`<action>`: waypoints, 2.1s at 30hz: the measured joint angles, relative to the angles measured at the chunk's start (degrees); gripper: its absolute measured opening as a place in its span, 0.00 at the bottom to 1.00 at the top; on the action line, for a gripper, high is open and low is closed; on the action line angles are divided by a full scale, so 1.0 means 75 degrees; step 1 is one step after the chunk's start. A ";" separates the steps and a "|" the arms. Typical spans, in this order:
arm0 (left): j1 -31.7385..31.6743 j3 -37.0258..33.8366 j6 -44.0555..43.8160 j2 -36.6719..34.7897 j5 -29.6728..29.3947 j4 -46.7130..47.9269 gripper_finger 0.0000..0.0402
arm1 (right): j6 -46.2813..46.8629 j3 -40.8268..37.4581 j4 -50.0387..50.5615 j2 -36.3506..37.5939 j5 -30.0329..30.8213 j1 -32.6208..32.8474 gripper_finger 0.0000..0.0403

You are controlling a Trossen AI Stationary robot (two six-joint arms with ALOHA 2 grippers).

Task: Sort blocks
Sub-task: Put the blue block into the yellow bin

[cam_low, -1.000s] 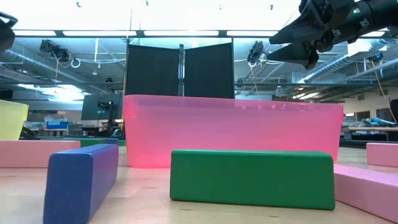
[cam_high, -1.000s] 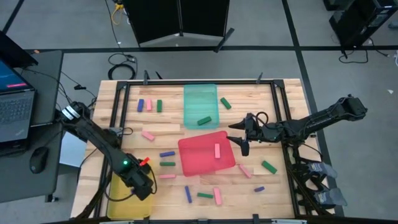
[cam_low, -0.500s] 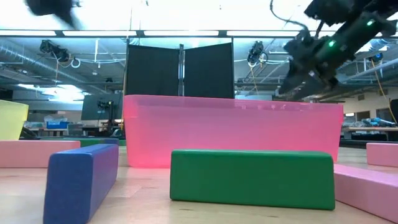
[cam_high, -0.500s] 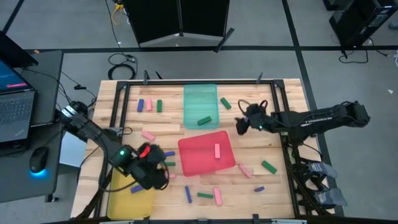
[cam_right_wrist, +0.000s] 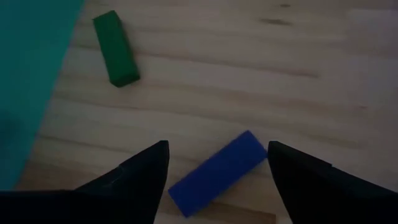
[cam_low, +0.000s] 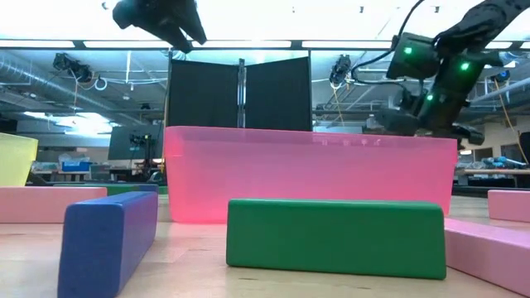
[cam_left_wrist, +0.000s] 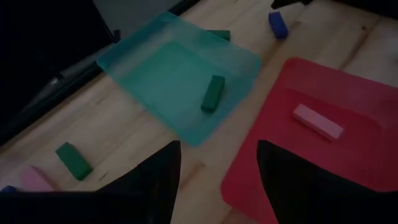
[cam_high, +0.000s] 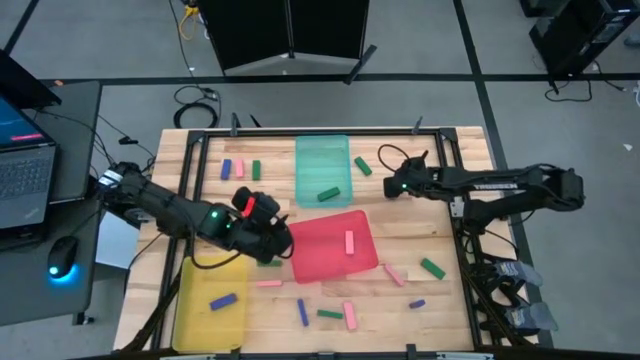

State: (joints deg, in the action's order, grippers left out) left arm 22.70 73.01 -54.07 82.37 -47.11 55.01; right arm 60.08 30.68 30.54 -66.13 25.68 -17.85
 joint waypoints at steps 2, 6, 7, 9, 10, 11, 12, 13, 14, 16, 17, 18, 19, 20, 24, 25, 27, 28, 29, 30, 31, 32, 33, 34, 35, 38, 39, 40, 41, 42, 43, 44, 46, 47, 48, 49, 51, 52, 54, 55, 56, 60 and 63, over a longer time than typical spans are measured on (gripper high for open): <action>-0.0029 0.0000 0.0004 0.0000 -0.0069 0.0001 0.54 | 0.0062 0.0000 -0.0246 -0.0298 -0.0009 0.0000 0.75; -0.0027 -0.0003 -0.0001 0.0000 -0.0177 0.0004 0.54 | 0.0423 0.0000 -0.0244 -0.1018 -0.0184 -0.0003 0.81; -0.0026 -0.0003 -0.0001 0.0000 -0.0204 0.0004 0.54 | 0.0545 0.0000 -0.0249 -0.1201 -0.0184 -0.0003 0.82; -0.0024 -0.0003 -0.0004 0.0000 -0.0242 0.0005 0.54 | 0.0726 0.0000 -0.0319 -0.1539 -0.0176 -0.0003 0.84; -0.0024 -0.0003 -0.0007 0.0000 -0.0249 0.0008 0.54 | 0.0790 0.0000 -0.0375 -0.1693 -0.0165 -0.0003 0.85; -0.0024 -0.0003 -0.0004 0.0000 -0.0257 0.0013 0.54 | 0.0831 0.0000 -0.0436 -0.1838 -0.0160 -0.0003 0.86; -0.0024 -0.0006 0.0009 0.0000 -0.0257 0.0016 0.54 | 0.0852 0.0000 -0.0535 -0.1983 -0.0156 -0.0003 0.86; -0.0024 -0.0006 0.0041 0.0000 -0.0257 0.0018 0.54 | 0.0855 0.0005 -0.0634 -0.2111 -0.0112 -0.0003 0.86; -0.0024 -0.0006 0.0109 0.0000 -0.0262 0.0019 0.54 | 0.0848 0.0015 -0.0705 -0.2231 -0.0092 0.0001 0.86; -0.0021 -0.0006 0.0153 0.0000 -0.0287 0.0017 0.54 | 0.0847 0.0028 -0.0819 -0.2445 -0.0011 0.0008 0.86; -0.0021 -0.0006 0.0153 0.0000 -0.0310 0.0019 0.54 | 0.0850 0.0038 -0.0840 -0.2514 0.0021 0.0012 0.85; -0.0021 -0.0006 0.0153 0.0000 -0.0335 0.0022 0.54 | 0.0850 0.0039 -0.0836 -0.2564 0.0043 0.0022 0.84; -0.0021 -0.0006 0.0153 0.0000 -0.0341 0.0019 0.54 | 0.0850 0.0041 -0.0839 -0.2589 0.0074 0.0044 0.82; -0.0021 -0.0006 0.0153 0.0000 -0.0341 0.0022 0.54 | 0.0853 0.0041 -0.0836 -0.2589 0.0104 0.0078 0.80; -0.0021 -0.0006 0.0153 0.0000 -0.0341 0.0022 0.54 | 0.0876 0.0023 -0.0813 -0.2421 0.0121 0.0251 0.65; -0.0021 -0.0006 0.0153 0.0000 -0.0341 0.0022 0.54 | 0.0876 0.0015 -0.0807 -0.2367 0.0123 0.0299 0.61; -0.0021 -0.0006 0.0152 0.0000 -0.0338 0.0017 0.54 | 0.0868 0.0005 -0.0735 -0.2286 0.0107 0.0379 0.51; -0.0021 -0.0006 0.0152 0.0000 -0.0341 0.0015 0.54 | 0.0854 -0.0001 -0.0686 -0.2252 0.0090 0.0415 0.46; -0.0021 -0.0006 0.0149 0.0000 -0.0340 0.0013 0.54 | 0.0844 -0.0003 -0.0652 -0.2233 0.0062 0.0440 0.41; -0.0021 -0.0006 0.0141 0.0000 -0.0338 0.0013 0.54 | 0.0829 -0.0003 -0.0630 -0.2221 0.0045 0.0464 0.35; -0.0021 -0.0006 0.0138 0.0000 -0.0338 0.0013 0.54 | 0.0826 -0.0003 -0.0603 -0.2218 0.0048 0.0478 0.31; -0.0021 -0.0006 0.0133 0.0000 -0.0338 0.0013 0.54 | 0.0815 0.0006 -0.0575 -0.2226 0.0050 0.0483 0.29; -0.0021 -0.0006 0.0131 0.0000 -0.0338 0.0012 0.54 | 0.0792 0.0010 -0.0554 -0.2243 0.0051 0.0484 0.29; -0.0021 -0.0006 0.0128 0.0000 -0.0338 0.0009 0.54 | 0.0765 0.0012 -0.0536 -0.2271 0.0054 0.0487 0.29; -0.0021 -0.0006 0.0126 0.0000 -0.0338 0.0004 0.54 | 0.0713 0.0012 -0.0517 -0.2282 0.0051 0.0484 0.29; -0.0021 -0.0006 0.0117 0.0000 -0.0336 -0.0049 0.54 | 0.0561 0.0012 -0.0529 -0.2246 0.0056 0.0535 0.29; -0.0021 -0.0006 0.0083 0.0000 -0.0338 -0.0054 0.54 | 0.0507 0.0002 -0.0526 -0.2202 0.0054 0.0566 0.29; -0.0021 -0.0006 0.0018 0.0000 -0.0335 -0.0045 0.54 | 0.0446 -0.0010 -0.0518 -0.2148 0.0050 0.0609 0.29; -0.0021 -0.0006 -0.0033 0.0000 -0.0335 -0.0042 0.54 | 0.0401 -0.0018 -0.0504 -0.2080 0.0035 0.0651 0.29; -0.0021 -0.0006 -0.0051 0.0000 -0.0335 -0.0043 0.54 | 0.0368 -0.0031 -0.0501 -0.2002 -0.0007 0.0709 0.29; -0.0013 -0.0006 -0.0051 0.0001 -0.0335 -0.0048 0.54 | 0.0356 -0.0038 -0.0508 -0.1898 -0.0038 0.0782 0.29; 0.0004 -0.0006 -0.0053 0.0000 -0.0335 -0.0048 0.54 | 0.0345 -0.0038 -0.0564 -0.1789 -0.0021 0.0867 0.29; 0.0069 -0.0006 -0.0054 0.0000 -0.0370 -0.0051 0.54 | 0.0257 -0.0035 -0.0707 -0.1550 0.0097 0.1051 0.29; 0.0122 -0.0006 -0.0054 0.0000 -0.0454 -0.0053 0.54 | 0.0207 -0.0035 -0.0778 -0.1431 0.0205 0.1163 0.29; 0.0192 -0.0009 -0.0055 -0.0027 -0.0609 -0.0051 0.54 | 0.0150 -0.0035 -0.0899 -0.1299 0.0291 0.1284 0.29; 0.0287 -0.0009 -0.0081 -0.0069 -0.0748 -0.0053 0.54 | 0.0073 -0.0035 -0.1058 -0.1164 0.0346 0.1426 0.29; 0.0455 -0.0009 -0.0114 -0.0198 -0.1004 -0.0112 0.54 | -0.0175 -0.0032 -0.1497 -0.0908 0.0458 0.1734 0.29; 0.0544 -0.0009 -0.0119 -0.0271 -0.1091 -0.0157 0.54 | -0.0322 -0.0032 -0.1761 -0.0793 0.0531 0.1892 0.29; 0.0745 -0.0009 -0.0130 -0.0426 -0.1267 -0.0176 0.54 | -0.0703 -0.0032 -0.2476 -0.0592 0.0634 0.2197 0.29; 0.0839 -0.0009 -0.0148 -0.0497 -0.1413 -0.0174 0.54 | -0.0909 -0.0029 -0.2899 -0.0528 0.0657 0.2335 0.29; 0.0924 -0.0009 -0.0197 -0.0567 -0.1562 -0.0179 0.54 | -0.1159 -0.0026 -0.3374 -0.0479 0.0660 0.2470 0.29; 0.1242 -0.0009 -0.0229 -0.0812 -0.1878 -0.0197 0.54 | -0.2376 -0.0015 -0.5833 -0.0676 0.0563 0.3031 0.29; 0.1446 -0.0009 -0.0231 -0.0990 -0.2175 -0.0212 0.54 | -0.3173 0.0048 -0.7882 -0.1260 0.0270 0.3421 0.29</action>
State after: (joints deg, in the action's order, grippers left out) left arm 33.54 72.95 -55.81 74.95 -63.42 53.42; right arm 36.29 31.04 -28.57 -75.57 27.71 7.81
